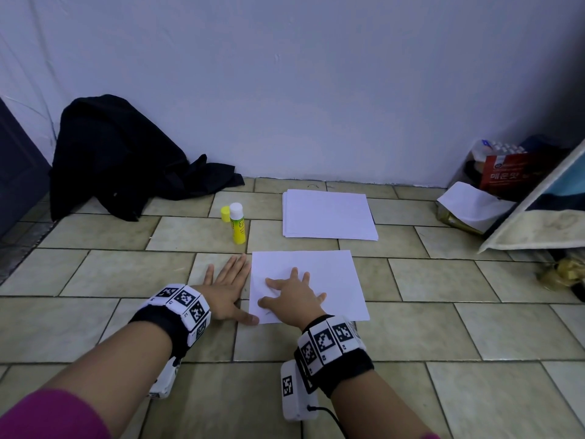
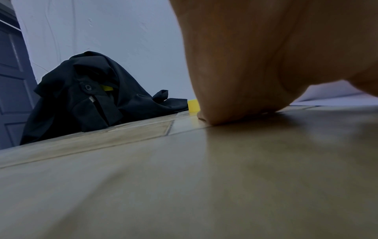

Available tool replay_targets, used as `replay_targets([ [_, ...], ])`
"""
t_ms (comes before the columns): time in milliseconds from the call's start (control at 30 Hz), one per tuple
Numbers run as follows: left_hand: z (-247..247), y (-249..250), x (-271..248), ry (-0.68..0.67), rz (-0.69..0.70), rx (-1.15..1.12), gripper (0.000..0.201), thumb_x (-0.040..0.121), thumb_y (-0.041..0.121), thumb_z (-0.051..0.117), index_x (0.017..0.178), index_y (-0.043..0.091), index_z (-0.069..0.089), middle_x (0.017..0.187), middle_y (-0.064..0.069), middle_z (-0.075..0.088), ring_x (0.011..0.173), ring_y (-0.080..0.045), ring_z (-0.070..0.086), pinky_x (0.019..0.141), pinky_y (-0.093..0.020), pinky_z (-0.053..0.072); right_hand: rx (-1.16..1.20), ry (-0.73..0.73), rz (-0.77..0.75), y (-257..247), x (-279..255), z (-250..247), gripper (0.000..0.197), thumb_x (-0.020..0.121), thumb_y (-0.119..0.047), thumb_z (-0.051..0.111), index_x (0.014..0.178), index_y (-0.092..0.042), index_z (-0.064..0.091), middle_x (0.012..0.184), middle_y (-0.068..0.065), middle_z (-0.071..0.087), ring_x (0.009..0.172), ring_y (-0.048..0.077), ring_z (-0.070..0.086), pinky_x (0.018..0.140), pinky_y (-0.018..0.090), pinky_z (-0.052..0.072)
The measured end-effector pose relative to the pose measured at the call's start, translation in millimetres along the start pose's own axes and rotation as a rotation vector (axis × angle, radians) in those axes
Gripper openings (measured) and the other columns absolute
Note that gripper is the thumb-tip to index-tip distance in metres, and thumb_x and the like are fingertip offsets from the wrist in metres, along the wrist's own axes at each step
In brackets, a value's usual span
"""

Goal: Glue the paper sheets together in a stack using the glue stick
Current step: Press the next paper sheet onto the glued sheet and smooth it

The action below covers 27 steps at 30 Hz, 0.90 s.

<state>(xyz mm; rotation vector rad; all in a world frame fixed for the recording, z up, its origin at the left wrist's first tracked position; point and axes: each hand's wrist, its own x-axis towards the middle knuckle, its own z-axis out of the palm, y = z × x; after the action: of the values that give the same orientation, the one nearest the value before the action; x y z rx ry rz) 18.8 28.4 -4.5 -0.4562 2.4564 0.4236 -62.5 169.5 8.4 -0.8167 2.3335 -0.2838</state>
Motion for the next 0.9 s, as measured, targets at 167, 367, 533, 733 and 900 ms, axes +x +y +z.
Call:
replay_targets([
  [167, 1, 1, 2, -0.001, -0.004, 0.017, 0.125, 0.078, 0.071, 0.056, 0.143, 0.011, -0.033, 0.15, -0.002, -0.04, 0.137, -0.017, -0.037, 0.111, -0.048, -0.02, -0.009, -0.003, 0.01, -3, 0, 0, 0.054, 0.094, -0.046, 0.049, 0.145, -0.038, 0.034, 0.161, 0.006, -0.006, 0.147, 0.03, -0.011, 0.109, 0.067, 0.0],
  [367, -2, -4, 5, -0.035, 0.012, 0.032, 0.163, 0.023, 0.105, 0.027, 0.142, 0.012, -0.034, 0.139, 0.004, -0.047, 0.129, -0.009, -0.041, 0.11, -0.048, -0.021, -0.019, 0.004, 0.009, -4, -1, 1, 0.056, 0.093, -0.05, 0.049, 0.145, -0.038, 0.034, 0.161, 0.006, -0.005, 0.147, 0.031, -0.011, 0.108, 0.068, 0.001],
  [533, 3, -1, 2, 0.012, -0.007, 0.052, 0.118, 0.084, 0.063, 0.056, 0.145, 0.01, -0.031, 0.151, -0.003, -0.039, 0.139, -0.018, -0.035, 0.112, -0.047, -0.018, 0.014, -0.005, -0.003, -3, -2, -1, 0.057, 0.094, -0.06, 0.039, 0.145, -0.037, 0.034, 0.161, 0.007, -0.005, 0.147, 0.03, -0.011, 0.108, 0.068, -0.001],
  [733, -3, 0, -3, -0.032, 0.017, 0.043, 0.119, 0.084, 0.059, 0.059, 0.144, 0.011, -0.032, 0.15, -0.003, -0.04, 0.139, -0.019, -0.036, 0.114, -0.048, -0.017, -0.072, -0.027, -0.004, -1, 0, -2, 0.054, 0.1, -0.018, 0.033, 0.148, -0.041, 0.026, 0.161, 0.007, -0.005, 0.147, 0.029, -0.011, 0.11, 0.066, 0.003],
  [900, -8, -5, -2, -0.086, 0.049, 0.041, 0.128, 0.079, 0.058, 0.066, 0.143, 0.013, -0.035, 0.147, -0.002, -0.044, 0.135, -0.016, -0.04, 0.114, -0.051, -0.019, -0.076, -0.019, -0.019, 1, -1, -3, 0.064, 0.095, -0.006, 0.038, 0.148, -0.04, 0.026, 0.161, 0.006, -0.005, 0.147, 0.028, -0.01, 0.111, 0.065, 0.004],
])
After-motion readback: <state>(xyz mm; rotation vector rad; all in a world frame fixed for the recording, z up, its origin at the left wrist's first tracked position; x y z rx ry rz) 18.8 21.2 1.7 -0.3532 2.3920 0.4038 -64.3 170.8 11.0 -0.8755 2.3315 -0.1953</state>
